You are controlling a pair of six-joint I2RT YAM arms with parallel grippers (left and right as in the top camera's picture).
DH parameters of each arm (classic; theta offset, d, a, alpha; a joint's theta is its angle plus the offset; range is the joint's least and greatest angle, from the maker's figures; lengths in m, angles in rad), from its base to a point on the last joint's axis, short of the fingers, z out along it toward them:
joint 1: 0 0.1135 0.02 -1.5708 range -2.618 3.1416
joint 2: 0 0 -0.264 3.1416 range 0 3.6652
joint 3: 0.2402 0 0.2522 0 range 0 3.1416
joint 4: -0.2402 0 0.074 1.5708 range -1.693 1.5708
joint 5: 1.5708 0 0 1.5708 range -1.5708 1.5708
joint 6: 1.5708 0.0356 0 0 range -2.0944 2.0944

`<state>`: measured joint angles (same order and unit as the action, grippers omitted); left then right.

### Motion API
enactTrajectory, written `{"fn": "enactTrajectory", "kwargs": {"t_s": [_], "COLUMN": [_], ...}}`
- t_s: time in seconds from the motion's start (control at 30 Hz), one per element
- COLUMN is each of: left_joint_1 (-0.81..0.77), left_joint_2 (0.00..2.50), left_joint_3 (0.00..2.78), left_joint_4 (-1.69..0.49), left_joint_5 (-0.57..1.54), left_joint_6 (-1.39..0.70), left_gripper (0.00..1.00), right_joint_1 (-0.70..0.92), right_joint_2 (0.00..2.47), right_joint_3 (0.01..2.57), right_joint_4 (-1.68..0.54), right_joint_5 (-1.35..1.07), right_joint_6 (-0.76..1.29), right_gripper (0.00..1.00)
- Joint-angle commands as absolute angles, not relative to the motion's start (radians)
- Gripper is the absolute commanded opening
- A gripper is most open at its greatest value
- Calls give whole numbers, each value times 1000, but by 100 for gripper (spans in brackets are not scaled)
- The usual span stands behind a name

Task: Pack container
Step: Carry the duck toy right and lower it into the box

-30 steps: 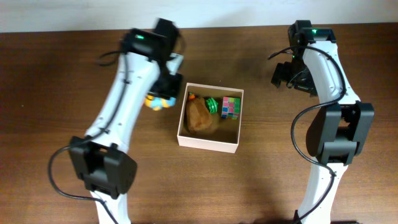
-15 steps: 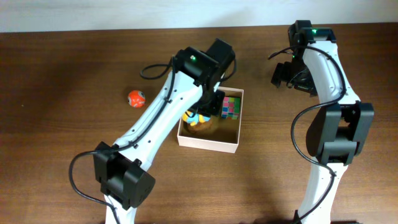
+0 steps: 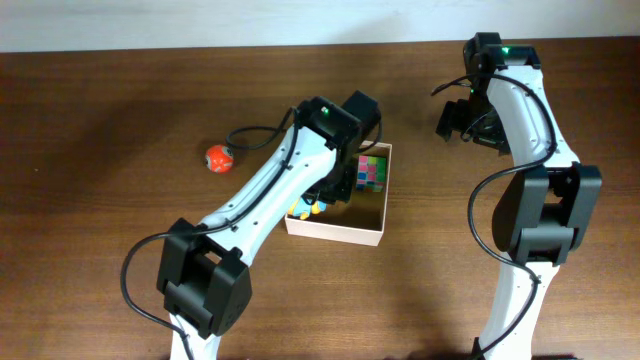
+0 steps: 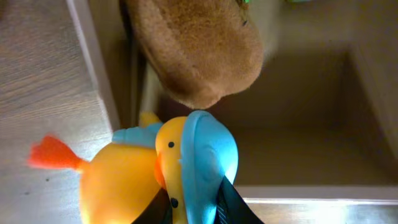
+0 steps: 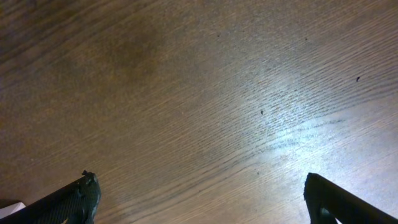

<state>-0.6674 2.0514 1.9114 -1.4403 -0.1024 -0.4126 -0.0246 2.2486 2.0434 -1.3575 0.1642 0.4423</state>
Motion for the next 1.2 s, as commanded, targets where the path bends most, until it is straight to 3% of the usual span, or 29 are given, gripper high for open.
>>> {"fn": "enactTrajectory", "kwargs": {"t_s": [0.0, 0.6, 1.13, 1.17], "left_joint_1": [-672, -762, -728, -728], "left_joint_2": [2049, 2049, 2049, 2049], "left_joint_3": [1879, 1877, 1827, 1827], "left_joint_4": [-1417, -1374, -1384, -1380], "left_joint_5": [-121, -129, -189, -189], "left_joint_6": [-418, -418, -418, -418], "left_gripper": [18, 17, 19, 24], "right_joint_1": [-22, -22, -22, -22], "right_joint_2": [2246, 2246, 2246, 2246], "right_joint_3": [2042, 2042, 2042, 2042], "right_joint_4": [-1357, -1357, -1357, -1357], "right_joint_5": [169, 169, 169, 169], "right_joint_6": [450, 450, 450, 450], "right_gripper": [99, 99, 99, 99]}}
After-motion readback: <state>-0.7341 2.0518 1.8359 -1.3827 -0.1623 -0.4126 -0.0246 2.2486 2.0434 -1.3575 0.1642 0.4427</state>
